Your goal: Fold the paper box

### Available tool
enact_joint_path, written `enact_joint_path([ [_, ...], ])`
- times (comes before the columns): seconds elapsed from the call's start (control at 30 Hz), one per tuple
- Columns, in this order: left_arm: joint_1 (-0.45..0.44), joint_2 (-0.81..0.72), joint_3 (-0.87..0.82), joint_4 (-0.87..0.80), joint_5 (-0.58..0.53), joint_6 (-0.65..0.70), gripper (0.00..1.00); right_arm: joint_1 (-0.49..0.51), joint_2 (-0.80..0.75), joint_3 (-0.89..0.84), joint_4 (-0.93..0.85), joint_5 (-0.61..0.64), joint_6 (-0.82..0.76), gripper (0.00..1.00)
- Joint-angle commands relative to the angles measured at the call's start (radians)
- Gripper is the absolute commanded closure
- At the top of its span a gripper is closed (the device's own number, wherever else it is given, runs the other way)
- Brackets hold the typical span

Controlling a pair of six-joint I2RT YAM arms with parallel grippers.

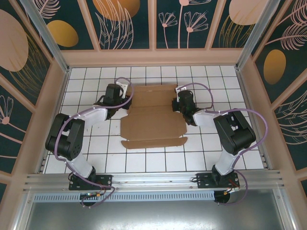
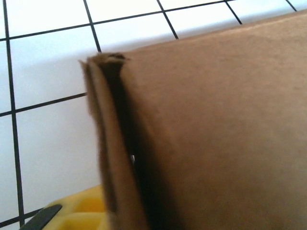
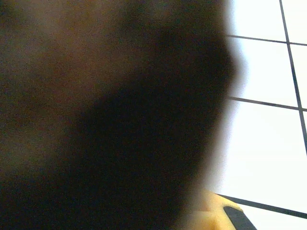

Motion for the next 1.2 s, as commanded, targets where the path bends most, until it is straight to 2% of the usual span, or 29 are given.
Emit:
enact_joint_path([
  [0.0,-0.031,0.017,0.023,0.02,-0.148,0.018,0.78,0.034,0.005,0.013,-0.026,0.045,0.047,1.0],
  [0.13,-0.047,0.016,0.023,0.019,-0.256,-0.007,0.86,0.043,-0.003,0.01,-0.019,0.112,0.08,1.0],
  [0.27,-0.051,0.048,0.023,0.025,-0.336,-0.052,0.87,0.063,-0.015,-0.001,-0.004,0.14,0.115,1.0],
  [0.4,-0.05,0.056,0.023,0.044,-0.339,-0.1,0.87,0.079,-0.01,0.002,0.012,0.157,0.145,1.0],
  [0.57,-0.051,0.072,0.017,0.064,-0.348,-0.153,0.9,0.128,0.043,0.066,-0.044,0.278,0.183,1.0],
  [0.67,-0.051,0.075,0.013,0.076,-0.344,-0.163,0.89,0.138,0.051,0.069,-0.043,0.296,0.197,1.0],
  [0.8,-0.051,0.057,-0.017,0.114,-0.317,-0.177,0.76,0.128,0.048,0.059,-0.033,0.299,0.183,1.0],
  [1.0,-0.05,-0.036,-0.106,0.211,-0.227,-0.201,0.47,0.068,0.022,0.016,0.011,0.243,0.145,1.0],
  [1.17,-0.05,-0.137,-0.193,0.29,-0.168,-0.21,0.37,0.066,0.004,-0.014,0.062,0.227,0.102,0.99],
])
